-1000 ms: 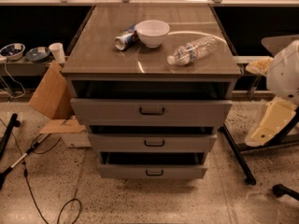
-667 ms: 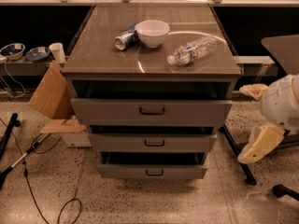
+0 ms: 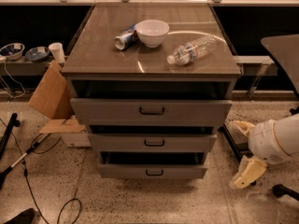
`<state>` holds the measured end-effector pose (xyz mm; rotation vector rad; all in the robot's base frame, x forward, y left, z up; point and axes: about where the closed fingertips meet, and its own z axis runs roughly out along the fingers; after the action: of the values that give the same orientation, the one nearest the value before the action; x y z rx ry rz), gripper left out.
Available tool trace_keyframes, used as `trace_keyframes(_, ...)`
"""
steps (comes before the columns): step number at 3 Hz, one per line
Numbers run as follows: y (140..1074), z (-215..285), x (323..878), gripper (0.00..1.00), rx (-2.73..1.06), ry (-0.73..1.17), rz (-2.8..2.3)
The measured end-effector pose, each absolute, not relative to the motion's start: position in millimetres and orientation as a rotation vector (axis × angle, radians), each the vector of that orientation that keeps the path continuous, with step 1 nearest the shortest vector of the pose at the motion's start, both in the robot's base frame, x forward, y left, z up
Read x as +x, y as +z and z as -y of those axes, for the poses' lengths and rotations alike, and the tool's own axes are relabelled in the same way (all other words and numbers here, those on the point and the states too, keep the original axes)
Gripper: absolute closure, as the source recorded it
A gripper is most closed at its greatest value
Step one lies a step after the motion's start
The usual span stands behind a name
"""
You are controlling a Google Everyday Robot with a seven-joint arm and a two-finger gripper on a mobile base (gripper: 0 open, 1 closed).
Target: Open middle drawer
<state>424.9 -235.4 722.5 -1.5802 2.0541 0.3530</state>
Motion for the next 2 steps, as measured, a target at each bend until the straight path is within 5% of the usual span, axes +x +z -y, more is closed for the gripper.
trace_keyframes(2,664.5,237.6,427.7,0.0,-1.553,0.403,-2.067)
